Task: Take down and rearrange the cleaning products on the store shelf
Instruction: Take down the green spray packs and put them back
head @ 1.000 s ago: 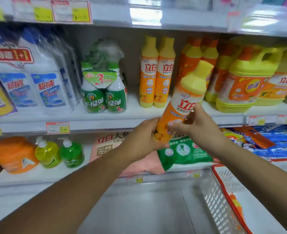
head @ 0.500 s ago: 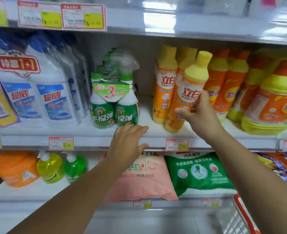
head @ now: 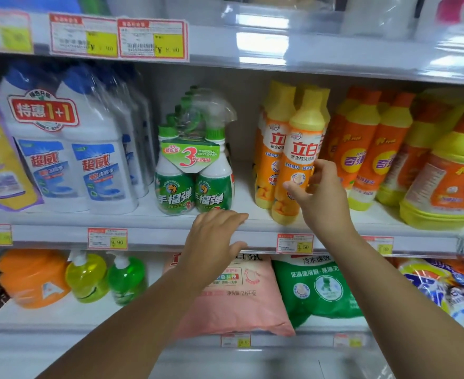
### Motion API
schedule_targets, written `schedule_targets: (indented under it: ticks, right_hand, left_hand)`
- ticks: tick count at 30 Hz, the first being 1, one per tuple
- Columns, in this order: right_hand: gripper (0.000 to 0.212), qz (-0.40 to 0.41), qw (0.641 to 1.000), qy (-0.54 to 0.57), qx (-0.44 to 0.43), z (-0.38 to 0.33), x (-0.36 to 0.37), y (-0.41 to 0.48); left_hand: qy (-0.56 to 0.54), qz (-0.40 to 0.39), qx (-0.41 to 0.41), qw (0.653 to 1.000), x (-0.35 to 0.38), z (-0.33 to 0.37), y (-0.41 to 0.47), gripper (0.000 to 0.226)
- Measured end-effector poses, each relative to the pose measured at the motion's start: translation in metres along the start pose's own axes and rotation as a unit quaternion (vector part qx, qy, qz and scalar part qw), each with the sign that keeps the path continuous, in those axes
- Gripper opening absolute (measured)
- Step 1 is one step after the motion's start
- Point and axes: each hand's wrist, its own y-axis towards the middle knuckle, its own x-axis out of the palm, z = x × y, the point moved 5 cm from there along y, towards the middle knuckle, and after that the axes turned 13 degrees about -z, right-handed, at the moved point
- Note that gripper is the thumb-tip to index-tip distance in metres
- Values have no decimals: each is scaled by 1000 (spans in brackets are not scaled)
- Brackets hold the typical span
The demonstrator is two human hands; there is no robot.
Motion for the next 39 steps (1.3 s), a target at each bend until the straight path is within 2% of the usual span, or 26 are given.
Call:
schedule_targets:
  ticks: [2, 4, 5, 8, 10, 11, 14, 17, 20, 25, 29, 32, 35, 37, 39]
  right_hand:
    - [61, 57, 998, -20, -17, -1, 0, -10]
    - [53, 122, 988, -41, -86, -13, 4, -26]
    - [47, 129, 982, -44, -127, -22, 10, -33]
    - [42, 42, 980, -37, -188, -46, 42, -38]
    - [52, -34, 987, -8, -160, -51, 66, -32]
    - [60, -68, 988, 11, -136, -52, 75, -29]
    - [84, -144, 986, 24, -77, -47, 95, -18]
    - [98, -181, 983, 27, -24, -43, 105, -8]
    - [102, -200, 978, 55, -22, -45, 116, -3]
    - [78, -171, 977, 104, -77, -41, 122, -5]
    - [82, -161, 969, 157, -105, -40, 107, -15]
    - [83, -155, 963, 180, -127, -49, 88, -27]
    - [80, -166, 953, 217, -133, -57, 69, -43]
    - [77, -184, 948, 230, -122, -61, 61, -60]
    - [76, -204, 947, 228, -95, -63, 56, -79]
  left_hand:
    - [-31, 32, 7, 999, -11, -3, -3, 46]
    - [-44, 93, -15, 995, -31, -9, -6, 32]
    - [-43, 130, -42, 990, -44, -14, -9, 27]
    - [-58, 215, -157, 962, -78, -42, -19, 34]
    - [-87, 204, -224, 949, -87, -67, -24, 46]
    - [-113, 173, -248, 947, -88, -80, -25, 56]
    - [-196, 23, -282, 939, -80, -103, -23, 87]
    - [-212, -52, -265, 939, -73, -107, -15, 86]
    - [-228, -50, -265, 936, -70, -109, -9, 83]
    - [-272, 16, -270, 924, -73, -108, -15, 85]
    - [-309, 79, -246, 915, -78, -95, -25, 93]
    - [-344, 73, -228, 908, -87, -85, -30, 99]
    - [-433, 16, -223, 873, -97, -69, -39, 89]
    - [-525, -31, -211, 824, -96, -56, -53, 83]
    - [-617, -63, -206, 757, -94, -41, -69, 84]
